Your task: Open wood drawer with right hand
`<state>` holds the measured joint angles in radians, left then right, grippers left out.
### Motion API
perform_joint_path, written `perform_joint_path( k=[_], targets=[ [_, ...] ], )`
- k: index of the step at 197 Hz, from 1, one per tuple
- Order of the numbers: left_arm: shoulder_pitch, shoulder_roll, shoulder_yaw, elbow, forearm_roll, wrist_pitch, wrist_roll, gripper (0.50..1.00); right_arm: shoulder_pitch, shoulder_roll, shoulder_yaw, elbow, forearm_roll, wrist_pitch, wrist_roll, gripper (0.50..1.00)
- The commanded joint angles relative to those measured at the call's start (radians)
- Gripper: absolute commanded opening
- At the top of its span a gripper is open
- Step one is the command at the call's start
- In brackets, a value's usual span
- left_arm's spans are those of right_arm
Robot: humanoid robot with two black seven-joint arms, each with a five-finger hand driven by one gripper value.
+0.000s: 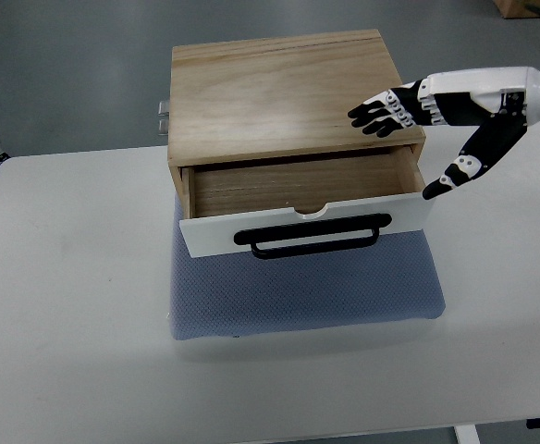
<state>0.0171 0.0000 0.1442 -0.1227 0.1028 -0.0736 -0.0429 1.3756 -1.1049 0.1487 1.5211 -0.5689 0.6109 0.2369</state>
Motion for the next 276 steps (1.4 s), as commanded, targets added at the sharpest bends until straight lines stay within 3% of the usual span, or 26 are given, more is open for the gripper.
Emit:
perform_joint_path(
  k=[1,34,75,122,139,155,181,205,276],
  targets=[
    [0.0,0.0,0.0,0.0,0.0,0.0,0.0,1.0,-0.004,-0.006,0.037,-0.096,0.077,0.0,0.007,0.944],
    [0.0,0.0,0.0,0.0,0.0,0.0,0.0,1.0,-0.044,0.03,0.057,-0.288,0.274,0.0,0.01,0.944],
    [0.0,0.0,0.0,0.0,0.0,0.0,0.0,1.0,-0.204,0.114,0.15,-0.496,0.509,0.0,0.019,0.944],
    [0.0,0.0,0.0,0.0,0.0,0.0,0.0,1.0,-0.395,0.369,0.31,-0.9,0.75,-0.007,0.035,0.944],
    [0.0,0.0,0.0,0.0,0.0,0.0,0.0,1.0,-0.437,0.433,0.338,-0.992,0.799,-0.017,0.027,0.944],
    [0.0,0.0,0.0,0.0,0.0,0.0,0.0,1.0,-0.464,0.476,0.341,-1.013,0.836,-0.048,-0.005,0.944],
    [0.0,0.0,0.0,0.0,0.0,0.0,0.0,1.0,-0.509,0.545,0.341,-1.021,0.946,-0.145,-0.111,0.944],
    [0.0,0.0,0.0,0.0,0.0,0.0,0.0,1.0,-0.532,0.596,0.341,-1.021,1.008,-0.186,-0.186,0.944],
    [0.0,0.0,0.0,0.0,0.0,0.0,0.0,1.0,-0.533,0.649,0.341,-1.016,1.008,-0.172,-0.18,0.944]
  ],
)
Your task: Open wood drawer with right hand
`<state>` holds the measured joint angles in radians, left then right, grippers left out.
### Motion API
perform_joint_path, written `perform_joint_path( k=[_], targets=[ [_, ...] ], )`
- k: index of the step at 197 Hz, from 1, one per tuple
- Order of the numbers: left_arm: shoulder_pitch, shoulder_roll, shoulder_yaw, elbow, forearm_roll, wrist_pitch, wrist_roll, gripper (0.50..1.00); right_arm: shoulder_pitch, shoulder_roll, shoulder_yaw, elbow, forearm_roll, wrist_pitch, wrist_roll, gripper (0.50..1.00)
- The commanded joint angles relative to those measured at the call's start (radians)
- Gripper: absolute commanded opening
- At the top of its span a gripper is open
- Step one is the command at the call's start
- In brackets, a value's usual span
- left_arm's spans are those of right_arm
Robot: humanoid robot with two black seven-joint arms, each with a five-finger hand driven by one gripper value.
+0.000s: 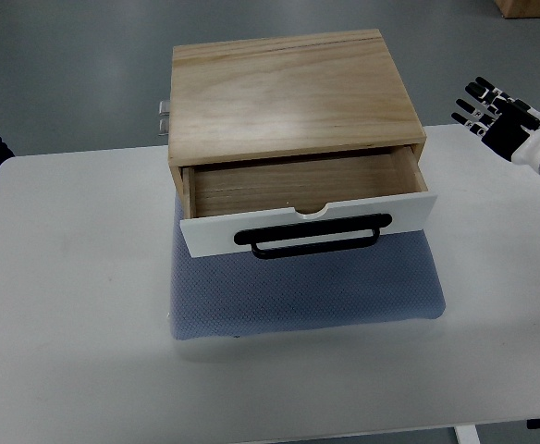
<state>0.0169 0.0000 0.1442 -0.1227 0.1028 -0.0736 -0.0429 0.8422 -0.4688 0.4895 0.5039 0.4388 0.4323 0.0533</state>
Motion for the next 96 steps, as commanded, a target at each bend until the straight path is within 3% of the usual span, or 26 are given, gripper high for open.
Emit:
perform_joint_path(
  k=[1,96],
  targets=[
    [0.0,0.0,0.0,0.0,0.0,0.0,0.0,1.0,0.0,0.015,0.0,0.002,0.0,0.008,0.003,0.944],
    [0.0,0.0,0.0,0.0,0.0,0.0,0.0,1.0,-0.025,0.059,-0.009,0.005,-0.015,0.026,0.003,0.944]
  ],
)
